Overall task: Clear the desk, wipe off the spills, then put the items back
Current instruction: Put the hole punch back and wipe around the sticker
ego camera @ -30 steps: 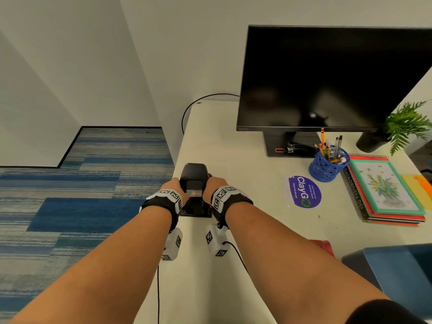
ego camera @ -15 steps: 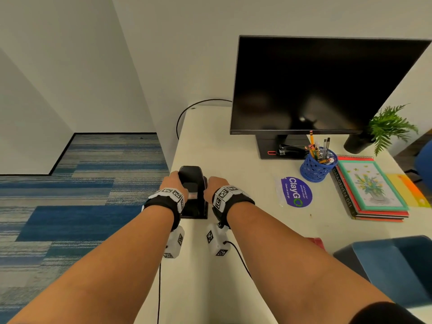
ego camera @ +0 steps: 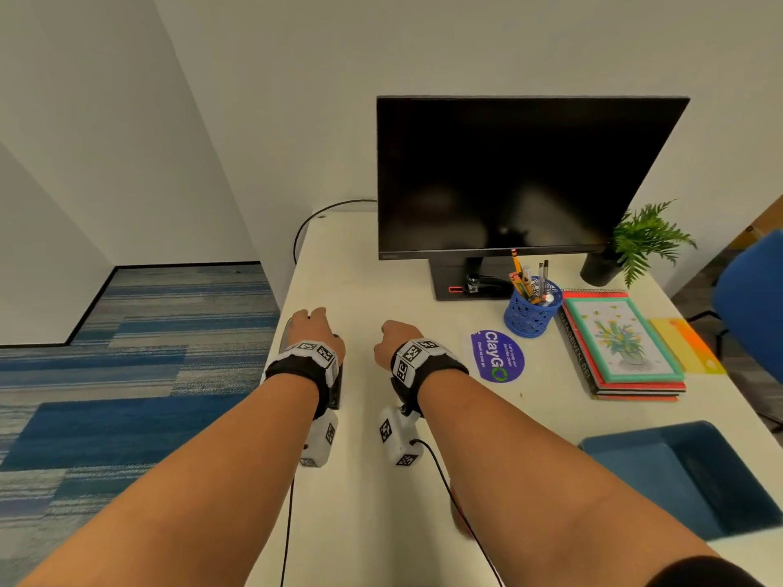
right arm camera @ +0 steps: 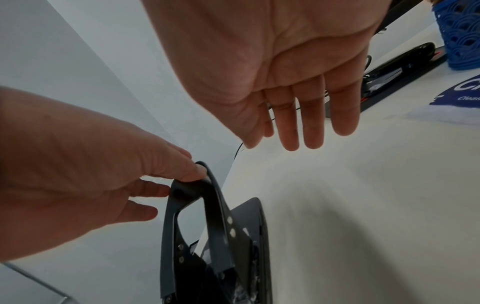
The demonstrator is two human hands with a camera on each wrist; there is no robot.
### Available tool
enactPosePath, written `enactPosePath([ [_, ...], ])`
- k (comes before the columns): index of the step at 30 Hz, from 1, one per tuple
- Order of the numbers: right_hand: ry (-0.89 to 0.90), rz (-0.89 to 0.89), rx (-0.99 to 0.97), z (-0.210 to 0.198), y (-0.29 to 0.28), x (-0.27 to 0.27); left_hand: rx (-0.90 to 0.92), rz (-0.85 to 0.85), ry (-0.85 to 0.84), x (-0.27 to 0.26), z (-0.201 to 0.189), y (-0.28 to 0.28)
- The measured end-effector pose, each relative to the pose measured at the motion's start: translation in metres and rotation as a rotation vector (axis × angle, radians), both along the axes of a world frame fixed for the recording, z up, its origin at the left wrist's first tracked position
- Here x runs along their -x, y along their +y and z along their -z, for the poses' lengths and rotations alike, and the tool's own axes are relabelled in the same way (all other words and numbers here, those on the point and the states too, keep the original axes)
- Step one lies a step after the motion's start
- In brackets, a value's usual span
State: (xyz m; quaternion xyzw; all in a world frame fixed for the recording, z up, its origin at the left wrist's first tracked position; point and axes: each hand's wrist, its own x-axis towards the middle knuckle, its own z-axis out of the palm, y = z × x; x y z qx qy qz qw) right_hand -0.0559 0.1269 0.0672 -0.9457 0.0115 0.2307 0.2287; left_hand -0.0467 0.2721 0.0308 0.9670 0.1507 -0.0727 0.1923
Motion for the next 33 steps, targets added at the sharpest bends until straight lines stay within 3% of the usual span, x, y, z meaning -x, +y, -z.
enactPosePath([
  [11, -0.027, 0.136, 0.072, -0.013, -0.113, -0.014, 0.108, 0.081, 0.086, -0.021, -0.006, -0.108],
  [21, 0.056, 0.329, 0.065, -0.010, -0.225, -0.035, 0.230, 0.265, 0.113, -0.036, 0.011, -0.211],
  [28, 0.115, 0.513, -0.061, 0.011, -0.268, -0.059, 0.333, 0.319, 0.127, -0.048, 0.029, -0.256],
  [33, 0.159, 0.476, -0.021, 0.042, -0.279, -0.083, 0.394, 0.317, 0.140, -0.057, 0.040, -0.275],
])
